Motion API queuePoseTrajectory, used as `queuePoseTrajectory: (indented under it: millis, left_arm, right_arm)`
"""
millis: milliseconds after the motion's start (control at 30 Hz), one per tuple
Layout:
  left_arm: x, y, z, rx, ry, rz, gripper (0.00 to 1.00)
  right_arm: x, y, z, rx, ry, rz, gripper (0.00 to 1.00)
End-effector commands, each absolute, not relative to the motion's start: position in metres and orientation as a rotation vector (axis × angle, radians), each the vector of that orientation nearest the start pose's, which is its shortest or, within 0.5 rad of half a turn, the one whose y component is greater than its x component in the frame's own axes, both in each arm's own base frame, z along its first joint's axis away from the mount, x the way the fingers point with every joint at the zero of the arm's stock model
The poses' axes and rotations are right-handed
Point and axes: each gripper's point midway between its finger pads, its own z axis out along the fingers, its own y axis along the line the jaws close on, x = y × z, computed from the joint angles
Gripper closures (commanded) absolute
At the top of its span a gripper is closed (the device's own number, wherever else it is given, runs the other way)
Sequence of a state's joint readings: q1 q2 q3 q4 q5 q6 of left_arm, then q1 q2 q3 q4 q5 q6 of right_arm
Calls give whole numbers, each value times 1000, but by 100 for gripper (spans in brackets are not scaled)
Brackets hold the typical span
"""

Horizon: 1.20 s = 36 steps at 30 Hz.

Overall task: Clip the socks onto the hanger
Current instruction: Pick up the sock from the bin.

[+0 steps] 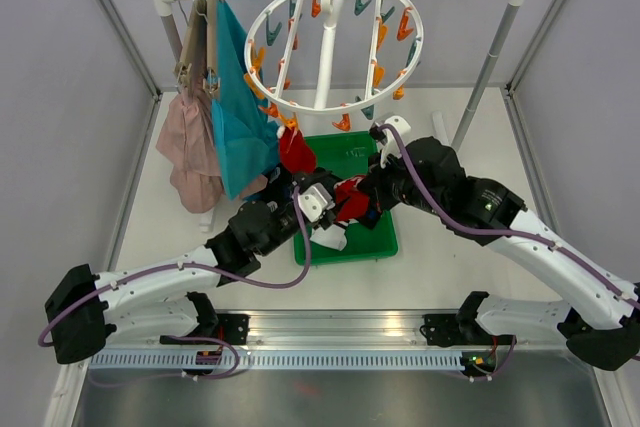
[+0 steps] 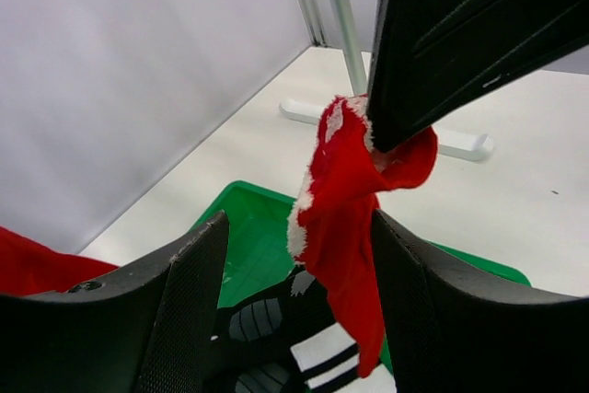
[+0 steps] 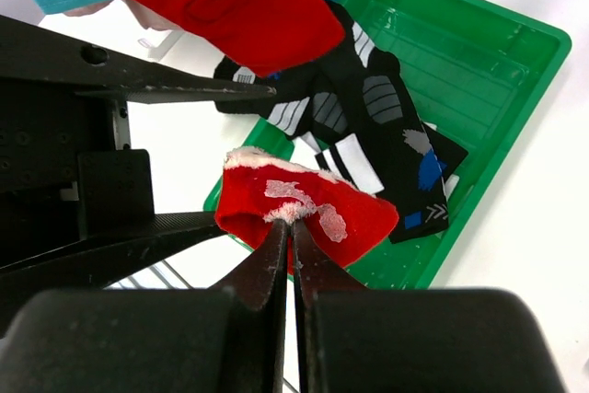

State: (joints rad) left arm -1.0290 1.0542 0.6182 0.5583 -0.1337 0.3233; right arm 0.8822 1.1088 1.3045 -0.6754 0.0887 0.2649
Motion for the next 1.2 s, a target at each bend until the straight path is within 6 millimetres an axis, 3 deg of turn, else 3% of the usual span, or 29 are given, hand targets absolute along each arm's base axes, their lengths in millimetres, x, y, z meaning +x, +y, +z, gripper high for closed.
queuePoseTrajectory:
  millis: [0, 300, 633, 767, 800, 867, 1167]
  left_arm:
    - [222, -318, 308, 821, 1088, -515, 32]
    - [219, -322, 313, 808, 1076, -564, 39]
    - [217, -326, 312, 817, 1095, -590, 81]
    - [215, -327, 307, 832, 1122, -601, 97]
    - [215, -326, 308, 825, 1126, -604, 98]
    - [218, -323, 307, 794, 1153, -608, 98]
    - [223, -299, 316, 578, 1251, -662, 98]
  right_arm:
    - [209, 259, 328, -608, 1975, 668, 96]
    - [211, 264, 327, -614, 1977, 684, 96]
    - [213, 268, 330, -608, 1966, 691, 90]
    - [218, 263, 335, -564, 1955, 666, 70]
    - [221, 261, 338, -544, 1944, 657, 59]
    - [226, 253, 344, -494, 1924, 621, 51]
    - [228, 236, 393, -426, 1710, 629, 42]
